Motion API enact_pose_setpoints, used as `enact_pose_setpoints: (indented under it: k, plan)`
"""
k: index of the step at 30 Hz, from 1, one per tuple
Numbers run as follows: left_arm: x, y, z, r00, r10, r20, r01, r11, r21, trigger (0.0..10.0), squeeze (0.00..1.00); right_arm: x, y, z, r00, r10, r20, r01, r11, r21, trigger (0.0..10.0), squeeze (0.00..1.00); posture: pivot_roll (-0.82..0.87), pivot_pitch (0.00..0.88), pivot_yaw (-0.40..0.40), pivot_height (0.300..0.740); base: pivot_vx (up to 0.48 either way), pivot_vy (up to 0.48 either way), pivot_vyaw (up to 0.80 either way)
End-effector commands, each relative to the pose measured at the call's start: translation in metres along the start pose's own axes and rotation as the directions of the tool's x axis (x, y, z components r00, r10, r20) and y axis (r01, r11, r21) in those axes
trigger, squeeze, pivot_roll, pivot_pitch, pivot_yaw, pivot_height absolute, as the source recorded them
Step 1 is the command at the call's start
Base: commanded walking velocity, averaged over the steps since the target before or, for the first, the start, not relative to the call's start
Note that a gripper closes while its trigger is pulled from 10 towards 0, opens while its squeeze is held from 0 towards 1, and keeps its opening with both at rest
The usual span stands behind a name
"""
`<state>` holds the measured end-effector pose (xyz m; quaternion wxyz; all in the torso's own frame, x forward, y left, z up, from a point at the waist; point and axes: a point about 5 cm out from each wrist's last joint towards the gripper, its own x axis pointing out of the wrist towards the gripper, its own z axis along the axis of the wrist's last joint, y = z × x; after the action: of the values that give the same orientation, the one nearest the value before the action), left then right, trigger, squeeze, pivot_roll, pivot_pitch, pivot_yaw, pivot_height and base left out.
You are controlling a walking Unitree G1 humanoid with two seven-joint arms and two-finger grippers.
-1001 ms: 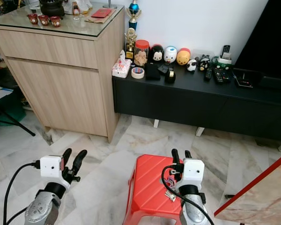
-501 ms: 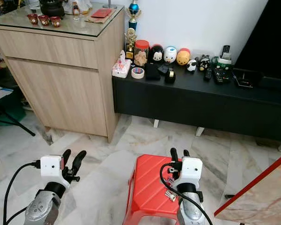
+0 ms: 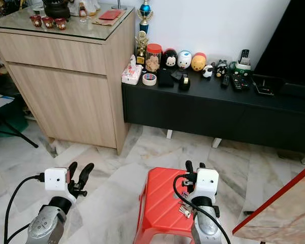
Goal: Hang keys on a hook
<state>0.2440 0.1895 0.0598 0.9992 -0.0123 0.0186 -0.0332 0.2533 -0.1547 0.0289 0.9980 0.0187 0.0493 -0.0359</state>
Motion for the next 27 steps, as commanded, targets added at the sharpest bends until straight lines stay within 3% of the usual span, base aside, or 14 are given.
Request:
enact_pose_setpoints:
  k: [1, 10, 15, 27]
  plan:
    - [0.0018, -0.0031, 0.0029, 1.000, -0.007, 0.007, 0.007, 1.000, -0.006, 10.0, 0.00, -0.0011, -0.0030, -0.0018, 1.000, -0.009, -0.011, 0.009, 1.000, -0.003, 10.0, 0.00, 0.06, 0.028, -0.092, 0.695, 0.000, 0.000, 0.00]
    - [0.0030, -0.0039, 0.0026, 1.000, -0.009, 0.001, 0.009, 1.000, -0.006, 10.0, 0.00, 0.0000, -0.0023, -0.0062, 0.999, -0.015, -0.050, 0.014, 1.000, -0.012, 10.0, 0.00, 0.06, 0.034, -0.091, 0.695, 0.000, 0.000, 0.00]
    - [0.0033, -0.0047, 0.0015, 1.000, -0.011, -0.005, 0.011, 1.000, -0.006, 10.0, 0.00, 0.0001, -0.0016, -0.0061, 0.999, -0.015, -0.051, 0.014, 1.000, -0.007, 10.0, 0.00, 0.06, 0.038, -0.089, 0.661, 0.000, 0.000, 0.00]
    - [0.0049, -0.0072, 0.0010, 0.999, -0.028, -0.019, 0.028, 1.000, -0.011, 10.0, 0.00, -0.0003, -0.0012, -0.0047, 0.999, -0.006, -0.040, 0.006, 1.000, 0.007, 10.0, 0.00, 0.06, 0.049, -0.090, 0.661, 0.000, 0.000, 0.00]
